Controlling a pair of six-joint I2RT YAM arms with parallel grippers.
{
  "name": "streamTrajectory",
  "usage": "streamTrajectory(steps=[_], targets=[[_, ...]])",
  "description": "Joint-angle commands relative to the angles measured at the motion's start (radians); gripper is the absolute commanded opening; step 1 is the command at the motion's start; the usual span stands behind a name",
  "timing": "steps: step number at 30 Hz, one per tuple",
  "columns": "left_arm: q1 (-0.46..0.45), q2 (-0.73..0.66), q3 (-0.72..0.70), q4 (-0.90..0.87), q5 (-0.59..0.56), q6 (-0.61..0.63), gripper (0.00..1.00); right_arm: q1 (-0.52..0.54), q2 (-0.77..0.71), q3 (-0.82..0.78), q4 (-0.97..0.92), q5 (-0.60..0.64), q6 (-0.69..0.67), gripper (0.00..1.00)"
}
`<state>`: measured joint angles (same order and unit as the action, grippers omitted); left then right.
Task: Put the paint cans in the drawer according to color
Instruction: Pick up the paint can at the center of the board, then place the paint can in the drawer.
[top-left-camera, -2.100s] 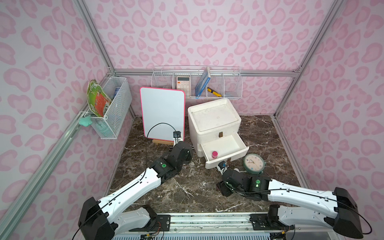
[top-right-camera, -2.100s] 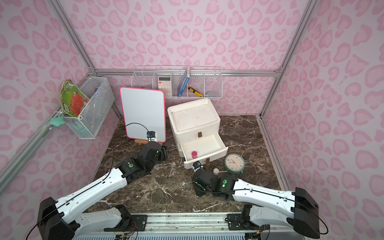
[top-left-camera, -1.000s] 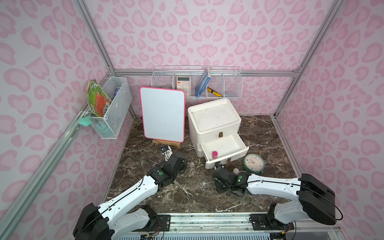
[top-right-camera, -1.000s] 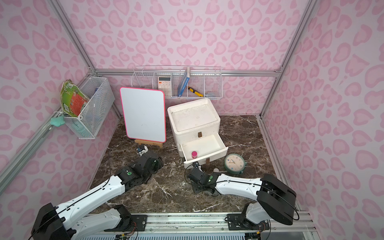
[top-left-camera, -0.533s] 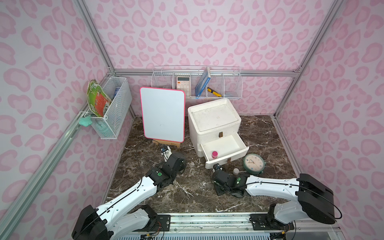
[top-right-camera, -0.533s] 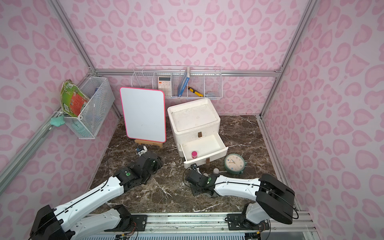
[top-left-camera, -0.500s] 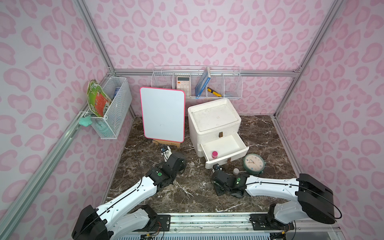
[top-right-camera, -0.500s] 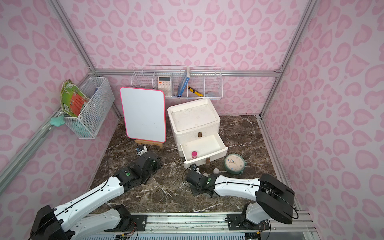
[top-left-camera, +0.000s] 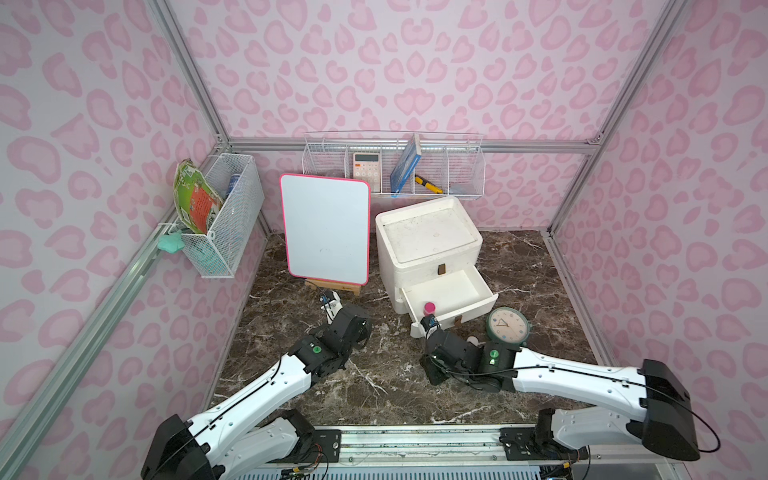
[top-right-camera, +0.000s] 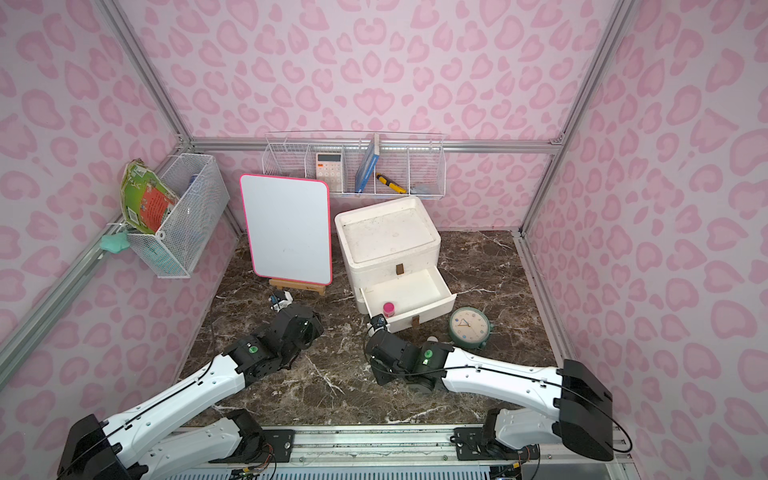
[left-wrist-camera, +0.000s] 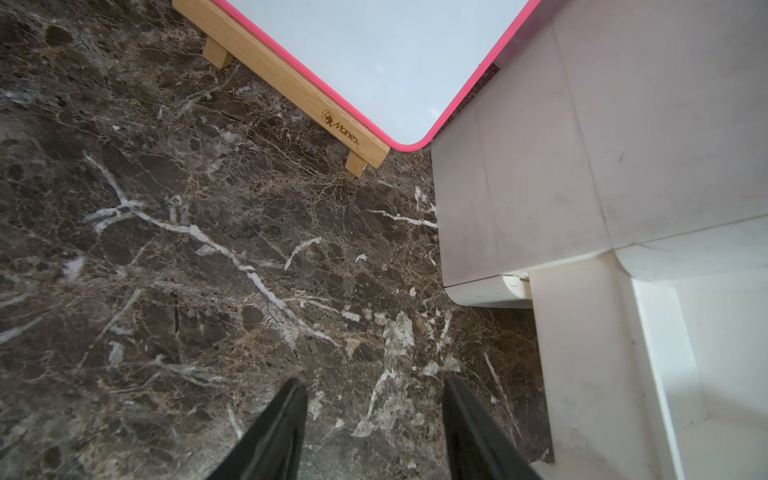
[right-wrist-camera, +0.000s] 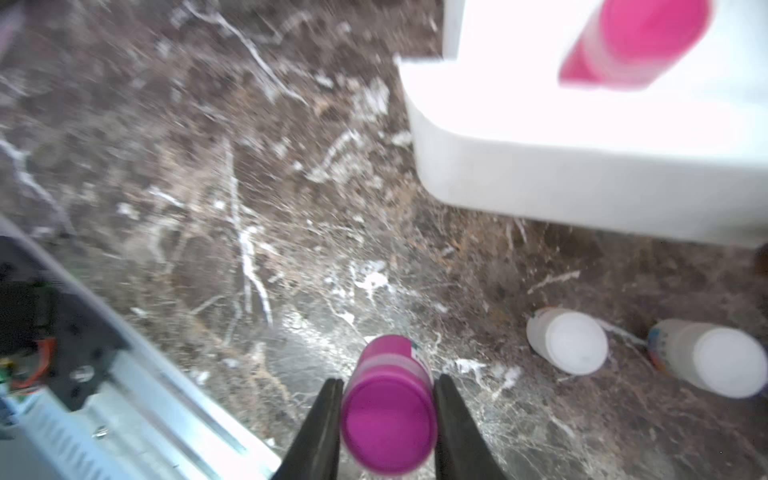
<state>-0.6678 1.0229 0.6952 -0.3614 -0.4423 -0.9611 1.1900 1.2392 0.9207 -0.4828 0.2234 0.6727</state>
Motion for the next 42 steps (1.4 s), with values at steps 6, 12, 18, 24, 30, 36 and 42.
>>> streamTrajectory(steps=[6, 12, 18, 24, 30, 36, 42], targets=[[0.0, -0.008, 0.016, 0.01, 0.002, 0.051, 0.57, -0.345, -0.172, 0.118, -0.091, -0.082, -0.096, 0.14], [0.0, -0.028, 0.021, -0.017, 0.005, 0.06, 0.57, -0.59, -0.097, 0.132, -0.014, -0.181, -0.207, 0.11], [0.0, -0.058, 0.022, -0.037, -0.01, 0.074, 0.57, -0.63, 0.054, 0.193, -0.016, -0.18, -0.304, 0.11], [-0.001, -0.067, 0.009, -0.016, -0.01, 0.072, 0.57, -0.632, 0.17, 0.225, -0.002, -0.215, -0.369, 0.11], [0.0, -0.072, -0.001, -0.027, -0.003, 0.064, 0.57, -0.633, 0.228, 0.198, 0.03, -0.209, -0.365, 0.11], [0.0, -0.072, -0.005, -0.024, -0.007, 0.062, 0.57, -0.633, 0.277, 0.187, 0.056, -0.192, -0.375, 0.13], [0.0, -0.068, 0.001, -0.025, -0.011, 0.069, 0.57, -0.63, 0.301, 0.187, 0.055, -0.159, -0.381, 0.3]])
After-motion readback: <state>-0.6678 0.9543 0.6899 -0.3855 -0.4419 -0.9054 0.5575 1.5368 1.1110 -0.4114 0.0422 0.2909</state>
